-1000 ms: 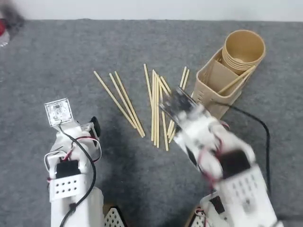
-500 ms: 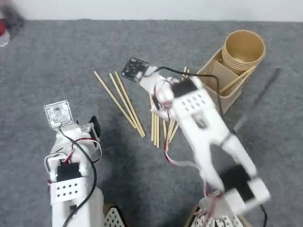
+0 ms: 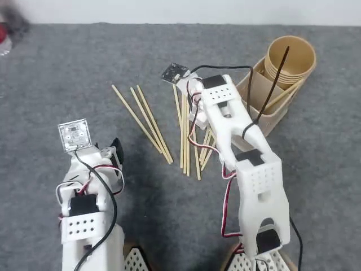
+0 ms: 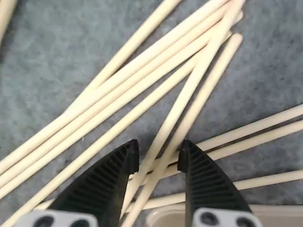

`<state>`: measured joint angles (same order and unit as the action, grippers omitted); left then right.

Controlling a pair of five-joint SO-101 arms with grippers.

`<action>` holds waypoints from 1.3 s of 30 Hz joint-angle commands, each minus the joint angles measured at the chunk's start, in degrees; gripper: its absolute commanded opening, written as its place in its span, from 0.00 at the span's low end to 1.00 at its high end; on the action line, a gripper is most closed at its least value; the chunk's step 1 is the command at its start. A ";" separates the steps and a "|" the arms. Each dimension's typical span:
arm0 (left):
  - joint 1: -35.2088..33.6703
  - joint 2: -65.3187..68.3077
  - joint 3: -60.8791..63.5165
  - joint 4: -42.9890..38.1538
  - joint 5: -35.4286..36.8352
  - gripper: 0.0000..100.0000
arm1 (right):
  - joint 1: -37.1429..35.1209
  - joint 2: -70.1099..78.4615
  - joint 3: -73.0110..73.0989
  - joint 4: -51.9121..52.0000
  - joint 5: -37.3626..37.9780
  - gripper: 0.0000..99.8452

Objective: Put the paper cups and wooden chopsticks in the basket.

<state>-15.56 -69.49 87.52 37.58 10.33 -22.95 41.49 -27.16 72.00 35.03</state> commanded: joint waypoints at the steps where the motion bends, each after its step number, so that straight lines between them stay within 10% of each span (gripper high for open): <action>1: 0.35 -1.05 -0.22 -1.14 -0.18 0.18 | 0.84 1.27 -6.95 1.19 0.70 0.15; 27: 0.62 -1.05 -0.22 -1.14 -0.26 0.18 | 0.66 2.07 -8.97 1.98 1.14 0.01; 39: 0.62 -1.05 -0.22 -1.14 -0.26 0.18 | 0.57 -19.65 -8.97 8.40 0.79 0.01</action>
<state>-15.21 -69.49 87.52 37.58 10.33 -22.86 32.18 -33.23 78.86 35.47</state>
